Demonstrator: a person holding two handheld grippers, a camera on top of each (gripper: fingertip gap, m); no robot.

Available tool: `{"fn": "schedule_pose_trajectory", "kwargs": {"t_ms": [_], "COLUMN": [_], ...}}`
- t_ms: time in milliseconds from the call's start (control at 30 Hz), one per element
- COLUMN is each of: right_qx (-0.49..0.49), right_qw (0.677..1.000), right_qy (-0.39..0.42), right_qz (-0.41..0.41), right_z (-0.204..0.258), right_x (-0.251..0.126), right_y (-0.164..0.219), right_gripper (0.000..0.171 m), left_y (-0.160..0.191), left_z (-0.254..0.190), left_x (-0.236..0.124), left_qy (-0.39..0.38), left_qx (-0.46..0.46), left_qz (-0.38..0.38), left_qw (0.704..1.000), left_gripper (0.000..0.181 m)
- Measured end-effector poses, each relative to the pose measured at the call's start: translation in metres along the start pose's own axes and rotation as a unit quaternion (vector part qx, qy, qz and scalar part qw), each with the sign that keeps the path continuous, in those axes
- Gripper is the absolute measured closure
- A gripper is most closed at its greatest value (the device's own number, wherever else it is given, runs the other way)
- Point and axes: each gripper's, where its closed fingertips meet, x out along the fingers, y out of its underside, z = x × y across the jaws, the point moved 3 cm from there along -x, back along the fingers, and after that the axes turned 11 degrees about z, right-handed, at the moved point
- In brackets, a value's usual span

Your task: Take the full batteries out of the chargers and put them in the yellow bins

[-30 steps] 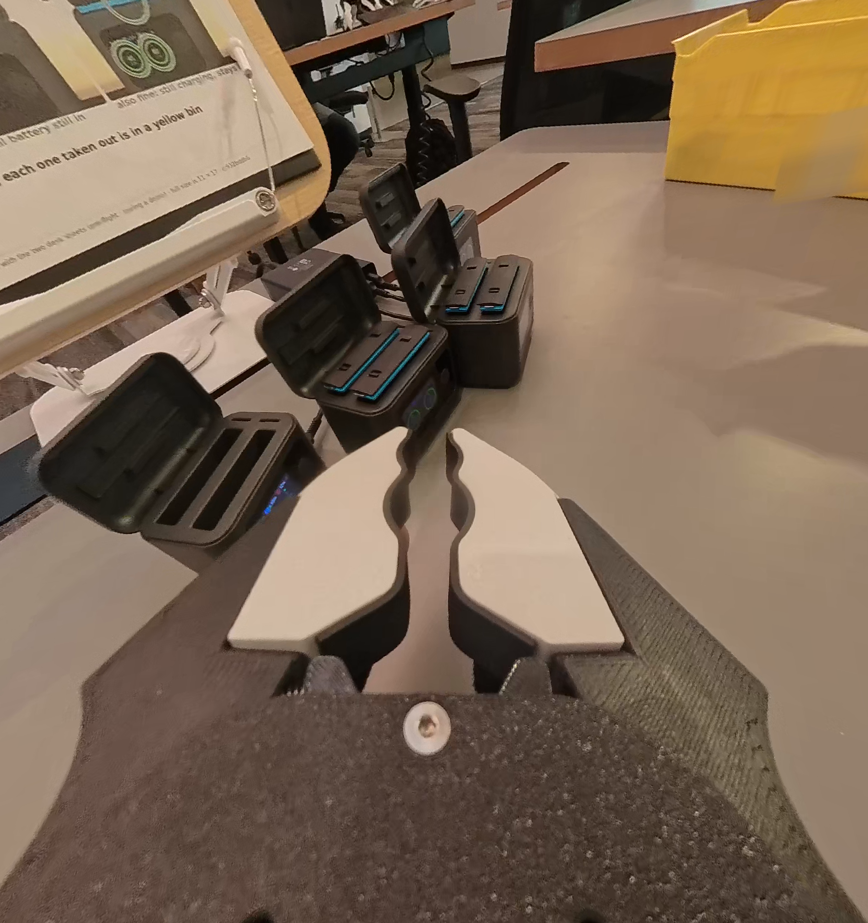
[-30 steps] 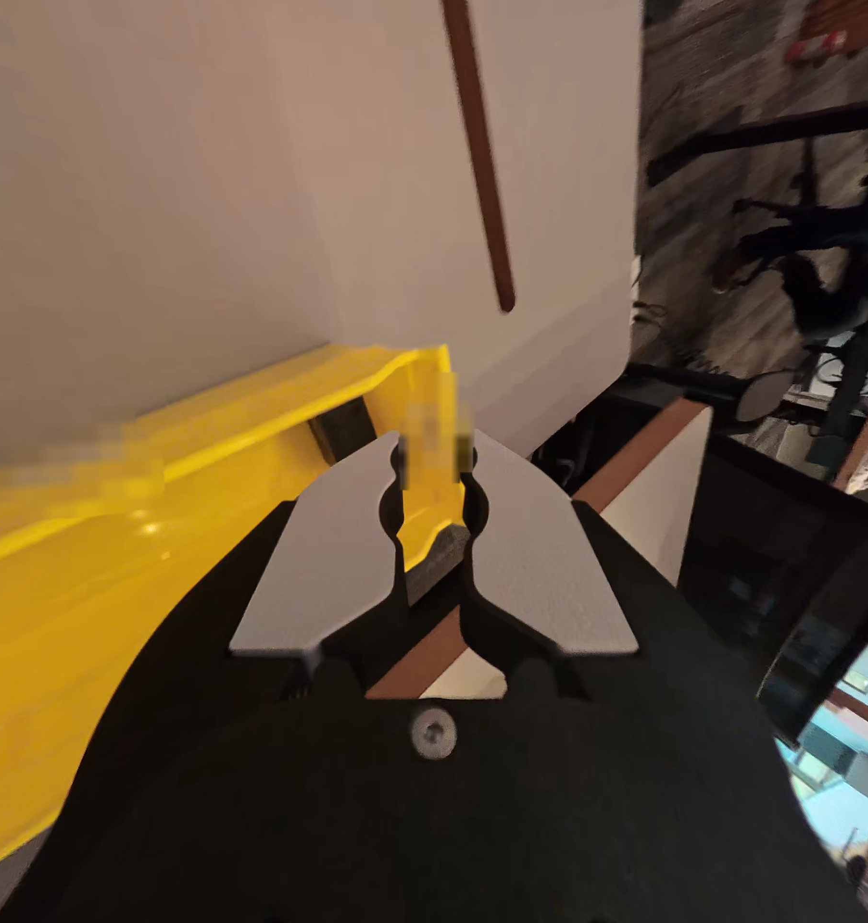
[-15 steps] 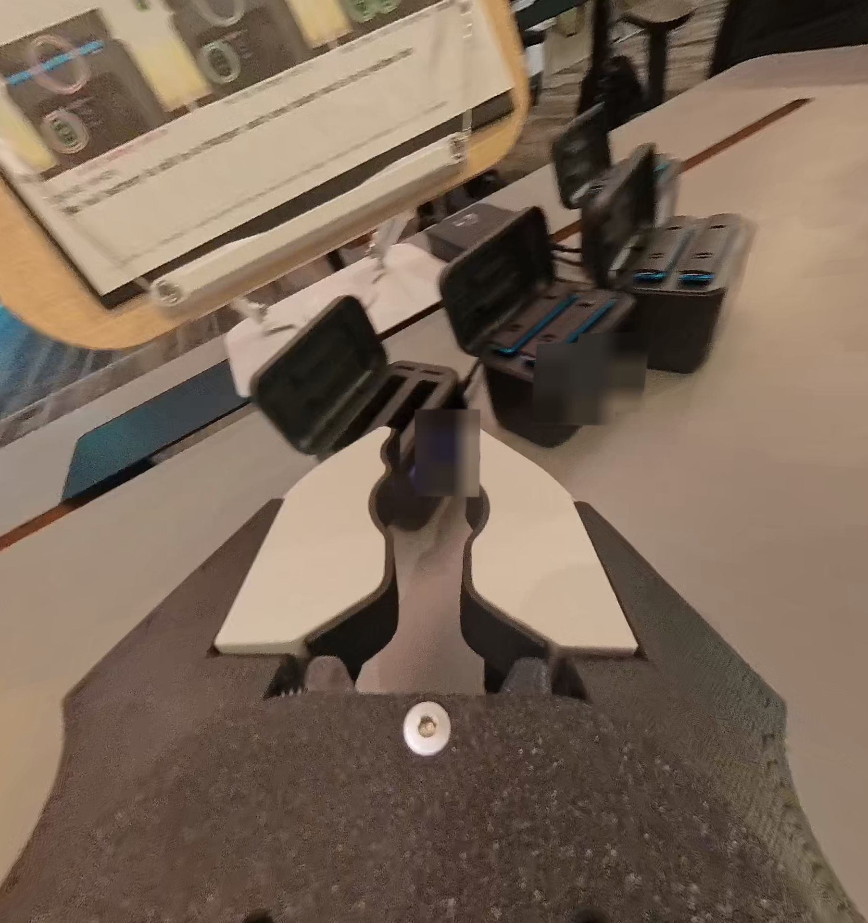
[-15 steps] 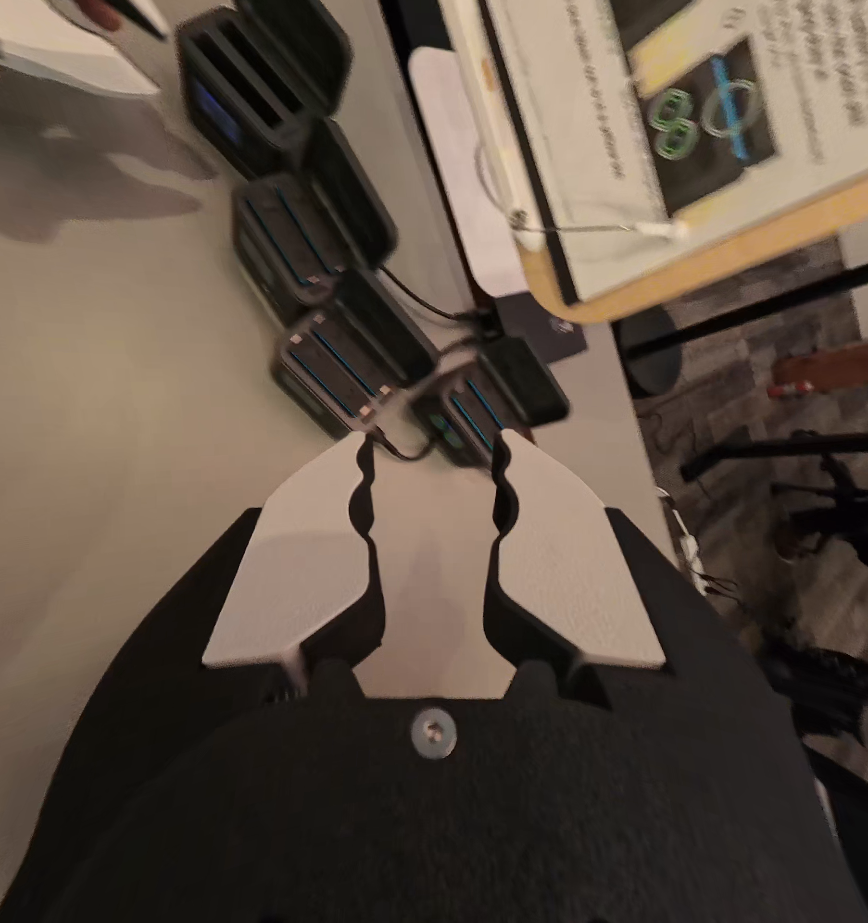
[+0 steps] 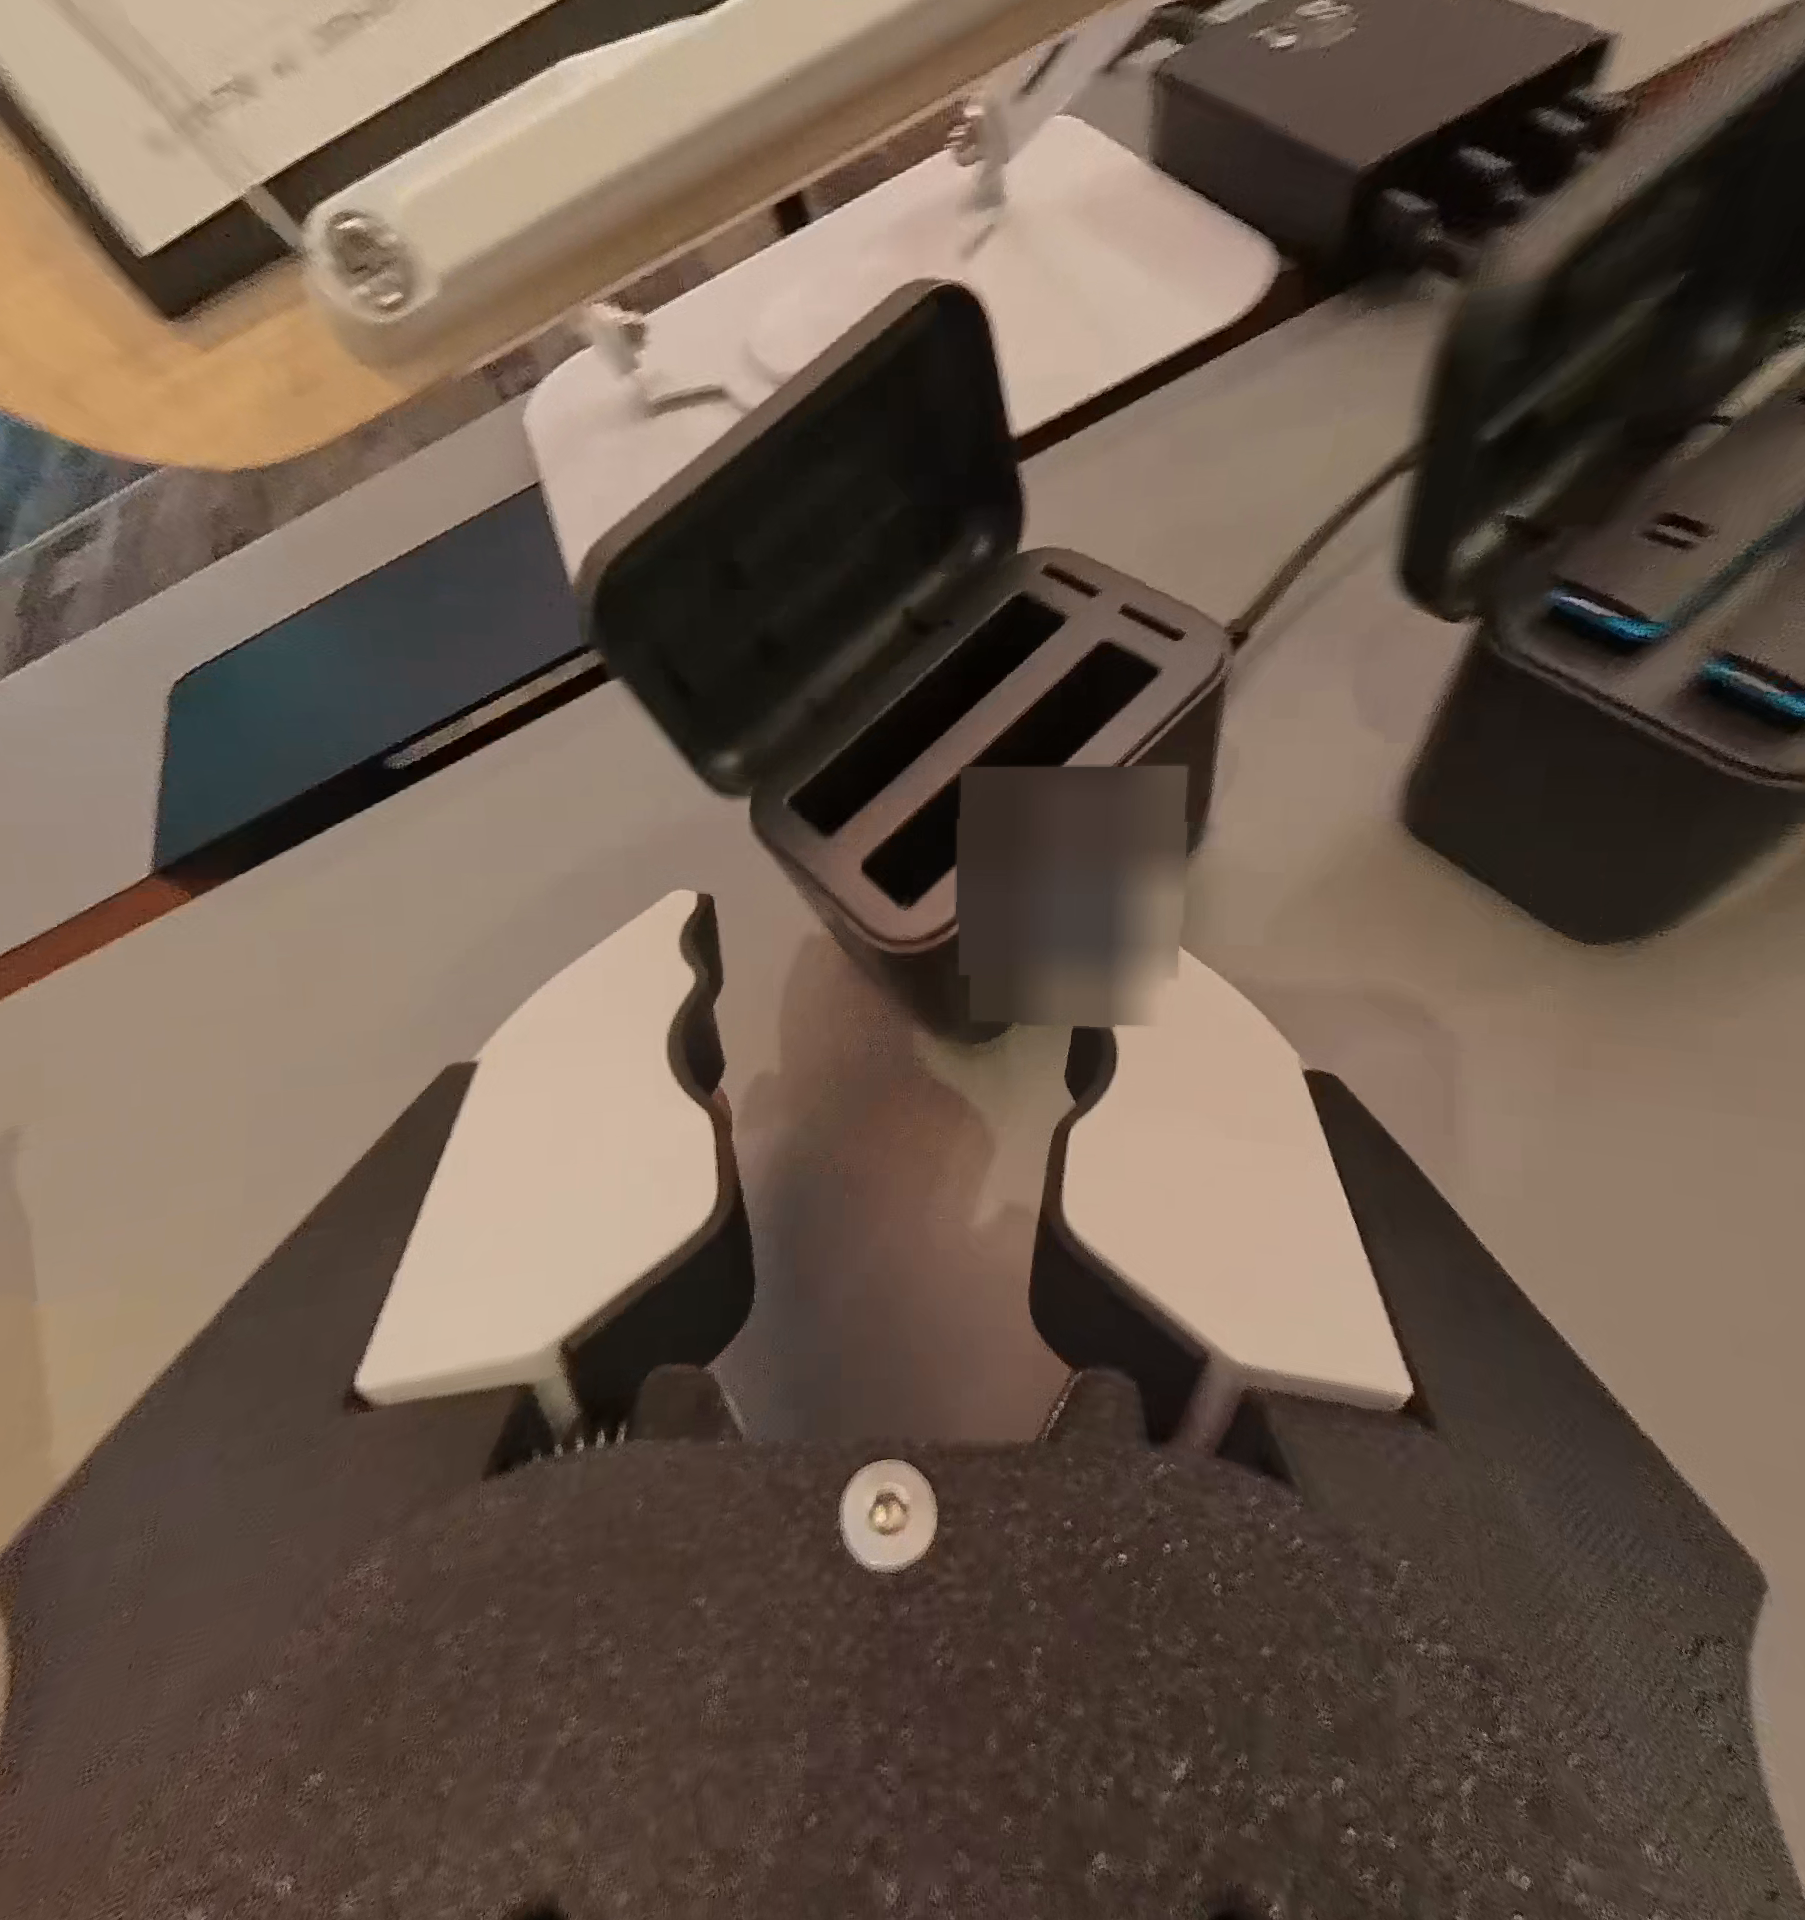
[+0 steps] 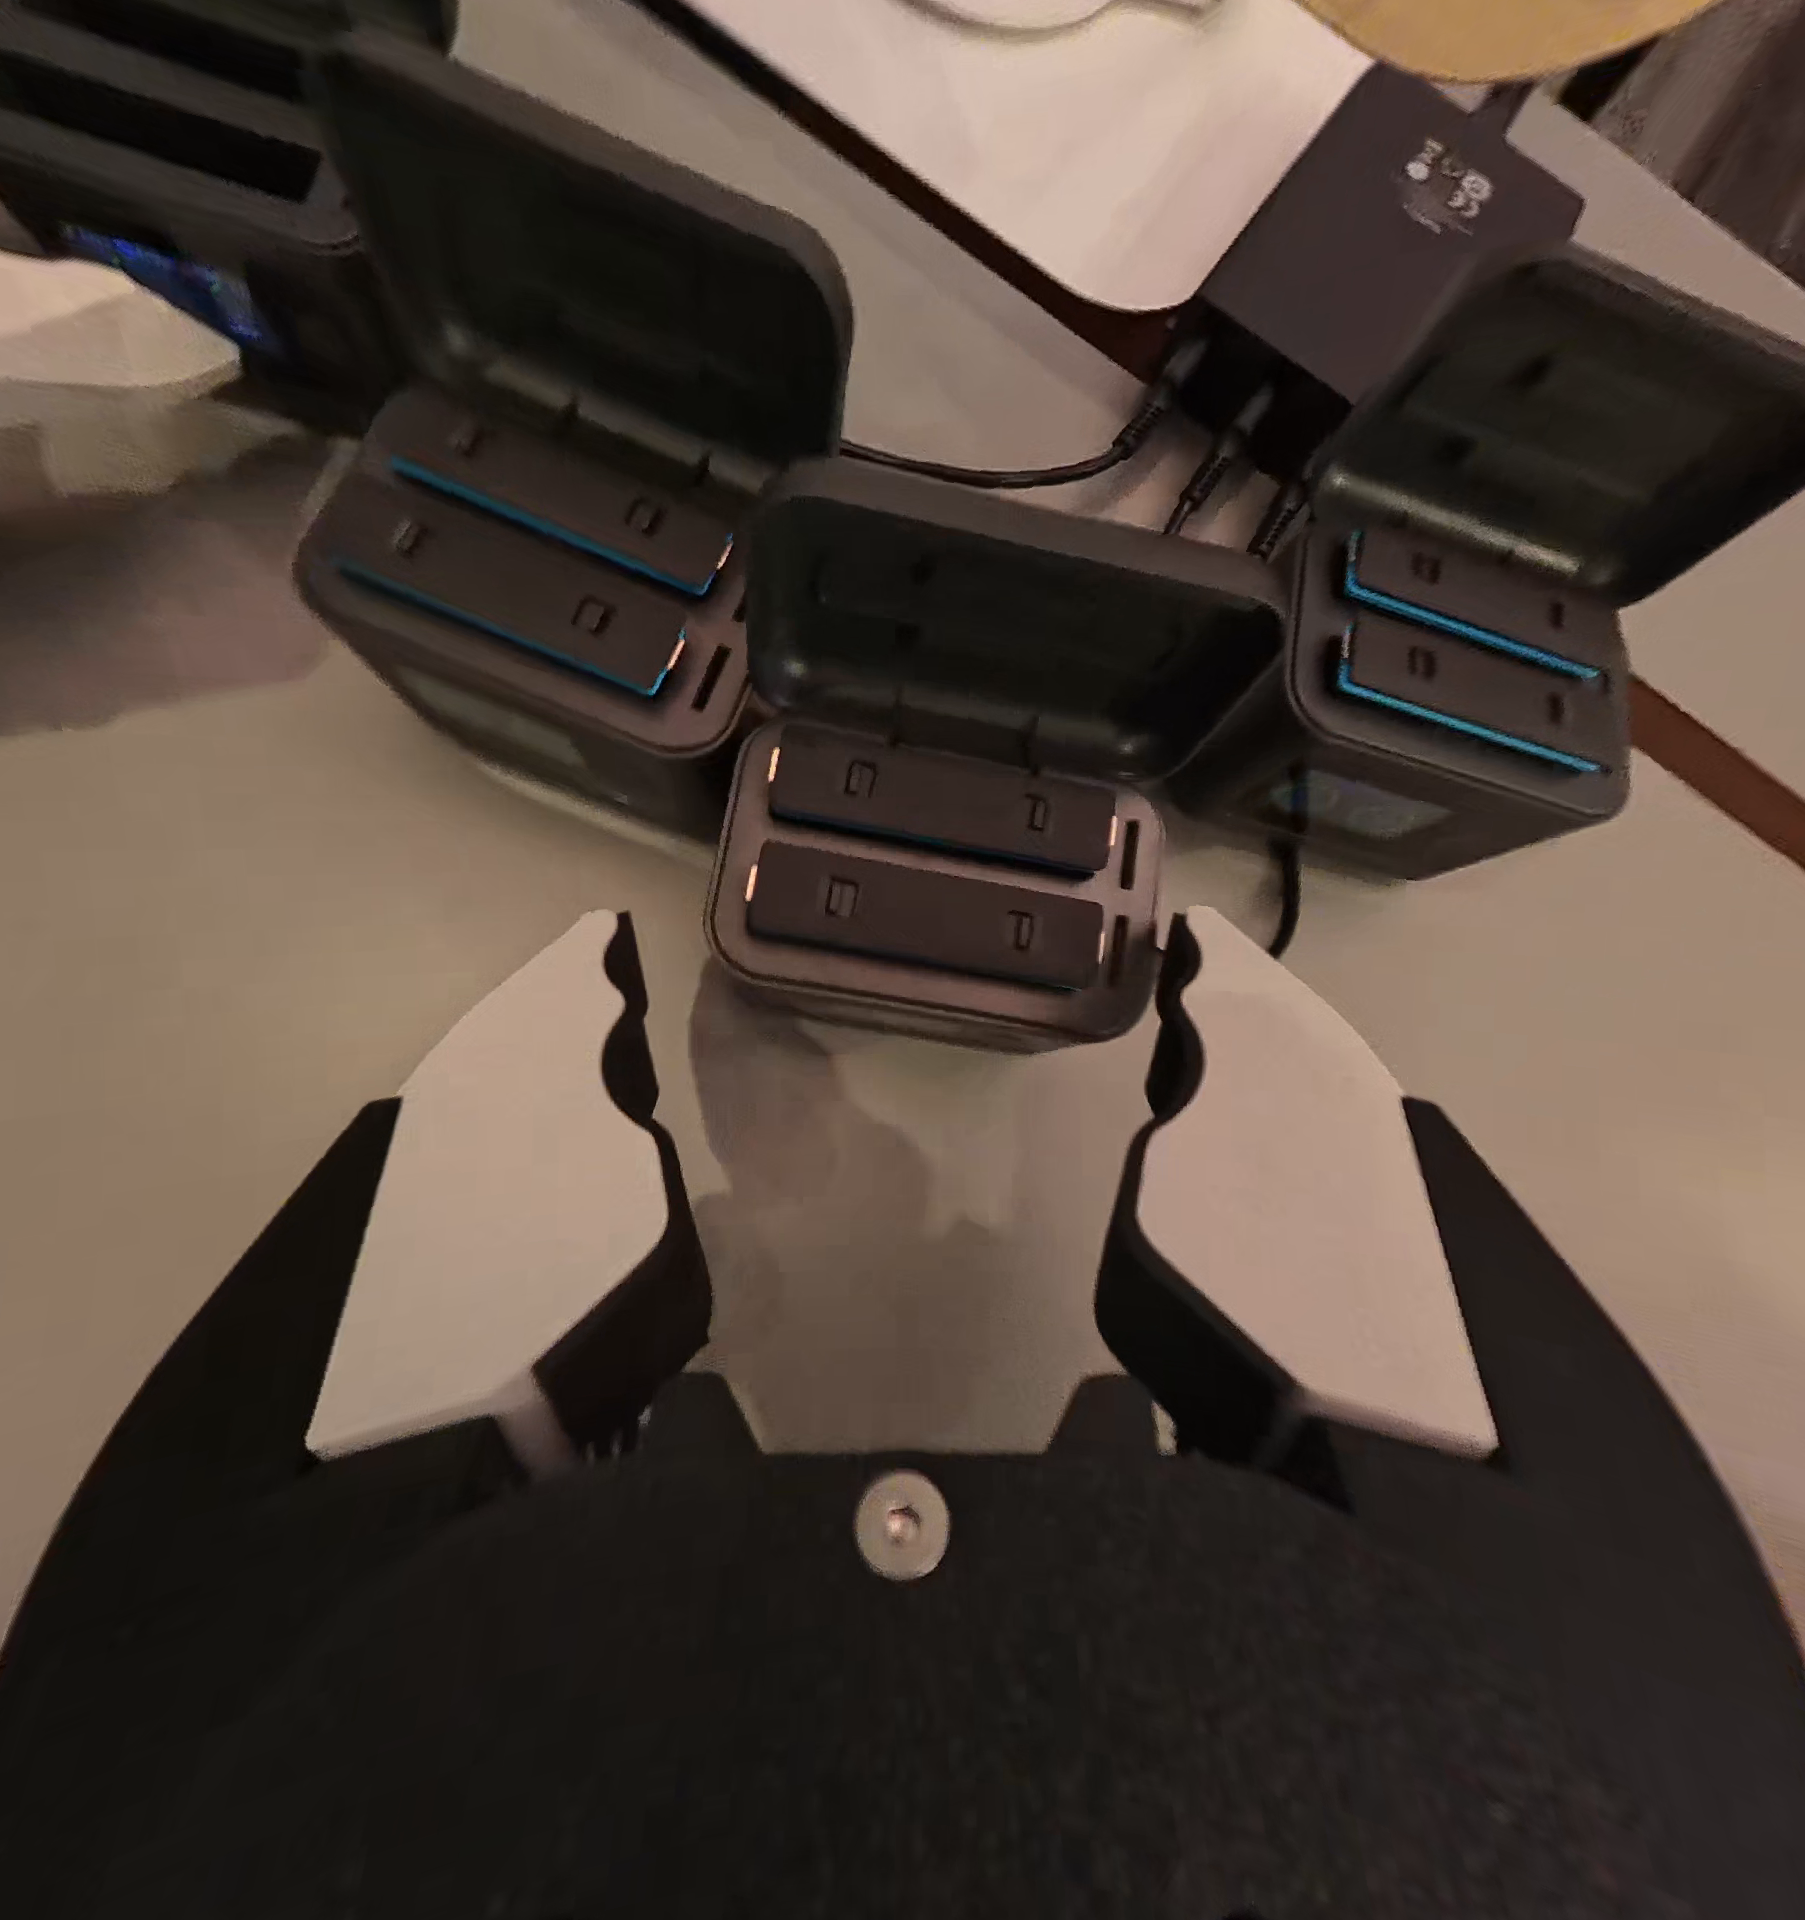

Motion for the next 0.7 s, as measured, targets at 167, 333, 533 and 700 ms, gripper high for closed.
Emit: {"fn": "schedule_pose_trajectory", "kwargs": {"t_ms": [167, 333, 533, 700], "right_qx": [0.049, 0.046, 0.037, 0.033], "right_qw": [0.998, 0.998, 0.999, 0.999], "right_qy": [0.006, 0.005, 0.0, -0.009], "right_qz": [-0.034, -0.037, -0.019, -0.034], "right_z": [-0.007, -0.014, -0.025, -0.028], "right_x": [0.008, 0.004, -0.001, -0.018], "right_y": [-0.002, 0.005, 0.015, 0.014], "right_gripper": [0.082, 0.083, 0.085, 0.092], "left_y": [0.002, -0.018, -0.024, -0.027], "left_z": [0.021, -0.02, -0.091, -0.106], "left_x": [-0.009, -0.033, -0.017, 0.008], "left_qy": [-0.05, 0.045, 0.211, 0.227], "left_qx": [-0.023, 0.046, 0.095, 0.119], "left_qz": [-0.015, -0.102, -0.05, 0.001], "left_qw": [0.998, 0.993, 0.972, 0.967], "left_gripper": [0.128, 0.132, 0.1, 0.097]}}
